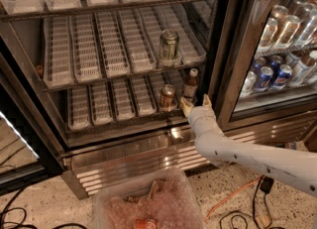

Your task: Pick blue plastic bottle from bottom shelf of fridge

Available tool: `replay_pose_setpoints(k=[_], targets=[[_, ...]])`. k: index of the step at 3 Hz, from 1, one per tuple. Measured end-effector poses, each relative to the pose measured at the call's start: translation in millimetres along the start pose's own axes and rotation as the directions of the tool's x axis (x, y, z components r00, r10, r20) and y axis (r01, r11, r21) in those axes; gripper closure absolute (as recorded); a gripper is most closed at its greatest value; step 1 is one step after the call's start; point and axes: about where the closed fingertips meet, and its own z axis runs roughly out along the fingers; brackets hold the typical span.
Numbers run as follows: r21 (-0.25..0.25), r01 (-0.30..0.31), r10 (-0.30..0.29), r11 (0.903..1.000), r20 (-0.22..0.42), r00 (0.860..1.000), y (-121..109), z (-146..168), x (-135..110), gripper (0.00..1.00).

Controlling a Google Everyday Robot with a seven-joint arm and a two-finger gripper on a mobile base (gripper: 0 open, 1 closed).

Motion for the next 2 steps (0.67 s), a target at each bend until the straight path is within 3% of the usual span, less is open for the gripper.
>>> replay_pose_setpoints(k=[1, 2], targets=[[-0.003, 0.008, -0.008, 1.0000, -0.011, 1.000, 7, 5, 2, 0.33], [-0.049, 0.034, -0.036, 0.9982, -0.032, 0.999, 23, 16, 6, 0.33]])
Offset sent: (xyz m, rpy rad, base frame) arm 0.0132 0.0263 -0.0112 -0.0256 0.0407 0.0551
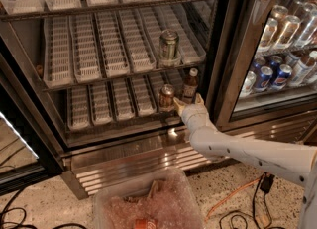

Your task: Pick blue plastic bottle from bottom shelf of fridge

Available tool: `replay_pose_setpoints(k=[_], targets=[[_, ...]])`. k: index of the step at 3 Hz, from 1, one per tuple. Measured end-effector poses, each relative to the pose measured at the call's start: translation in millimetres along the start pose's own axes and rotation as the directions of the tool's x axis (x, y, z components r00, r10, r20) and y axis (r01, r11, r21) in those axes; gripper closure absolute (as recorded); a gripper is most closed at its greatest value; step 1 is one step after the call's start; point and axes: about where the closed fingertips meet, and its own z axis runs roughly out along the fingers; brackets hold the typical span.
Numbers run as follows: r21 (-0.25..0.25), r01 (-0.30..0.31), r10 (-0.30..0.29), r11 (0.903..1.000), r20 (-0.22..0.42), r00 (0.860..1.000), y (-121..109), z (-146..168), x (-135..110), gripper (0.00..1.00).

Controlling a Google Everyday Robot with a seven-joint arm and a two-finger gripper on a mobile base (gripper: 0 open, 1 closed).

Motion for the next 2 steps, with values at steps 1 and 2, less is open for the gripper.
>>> replay_pose_setpoints(k=[1, 2], targets=[[0.012, -0.002, 0.002, 0.9999, 0.000, 1.000, -6, 5, -2, 0.32], [0.045, -0.009, 0.009, 0.9990, 0.005, 1.000, -21, 11, -4, 0.32]])
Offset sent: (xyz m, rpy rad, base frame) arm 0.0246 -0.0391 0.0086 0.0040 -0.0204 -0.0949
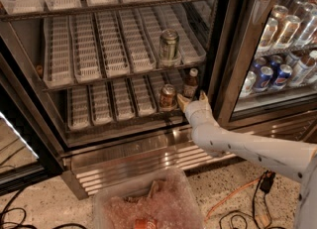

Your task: Pick blue plastic bottle from bottom shelf of fridge

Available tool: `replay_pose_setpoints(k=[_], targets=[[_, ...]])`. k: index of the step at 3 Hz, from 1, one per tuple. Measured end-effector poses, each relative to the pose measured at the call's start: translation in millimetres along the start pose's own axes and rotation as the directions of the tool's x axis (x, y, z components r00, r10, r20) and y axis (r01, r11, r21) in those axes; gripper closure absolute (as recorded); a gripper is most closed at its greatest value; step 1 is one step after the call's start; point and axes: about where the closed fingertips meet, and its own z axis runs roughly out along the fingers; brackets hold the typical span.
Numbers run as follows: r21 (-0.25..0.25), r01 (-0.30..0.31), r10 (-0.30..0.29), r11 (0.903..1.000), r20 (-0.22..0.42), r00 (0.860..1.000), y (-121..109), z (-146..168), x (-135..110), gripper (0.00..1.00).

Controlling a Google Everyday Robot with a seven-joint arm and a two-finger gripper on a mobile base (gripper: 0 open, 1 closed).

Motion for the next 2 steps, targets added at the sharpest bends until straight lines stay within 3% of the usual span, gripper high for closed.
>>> replay_pose_setpoints(k=[1, 2], targets=[[0.028, -0.016, 0.015, 0.9995, 0.007, 1.000, -11, 7, -3, 0.33], [0.025, -0.032, 0.032, 0.9992, 0.007, 0.999, -9, 17, -2, 0.33]])
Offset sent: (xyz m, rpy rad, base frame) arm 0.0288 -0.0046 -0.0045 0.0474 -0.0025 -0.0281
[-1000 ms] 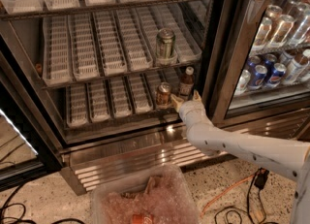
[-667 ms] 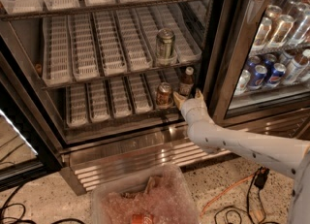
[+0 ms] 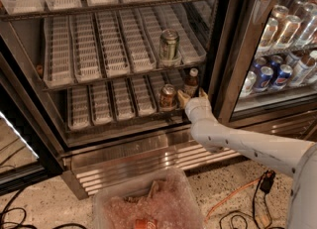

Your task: Pick blue plastic bottle from bottom shelf of fridge

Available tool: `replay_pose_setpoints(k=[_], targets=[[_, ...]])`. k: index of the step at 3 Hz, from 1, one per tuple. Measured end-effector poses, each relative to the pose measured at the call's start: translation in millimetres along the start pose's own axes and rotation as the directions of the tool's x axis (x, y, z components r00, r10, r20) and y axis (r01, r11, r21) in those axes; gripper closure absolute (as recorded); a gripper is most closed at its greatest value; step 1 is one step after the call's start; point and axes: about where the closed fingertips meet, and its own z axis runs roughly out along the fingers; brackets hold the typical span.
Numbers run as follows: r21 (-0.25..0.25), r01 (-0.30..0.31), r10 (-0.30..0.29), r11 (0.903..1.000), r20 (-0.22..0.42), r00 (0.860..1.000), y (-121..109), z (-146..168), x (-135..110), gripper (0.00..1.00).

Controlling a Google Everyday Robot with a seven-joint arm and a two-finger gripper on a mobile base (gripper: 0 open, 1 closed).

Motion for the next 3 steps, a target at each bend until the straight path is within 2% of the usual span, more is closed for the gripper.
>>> replay_pose_setpoints(k=[2, 3], targets=[[-0.035, -0.016, 0.016, 0.9993, -0.007, 1.000, 12, 17, 3, 0.34], [-0.057, -0.020, 0.019, 0.9982, -0.025, 1.000, 18, 30, 10, 0.55]])
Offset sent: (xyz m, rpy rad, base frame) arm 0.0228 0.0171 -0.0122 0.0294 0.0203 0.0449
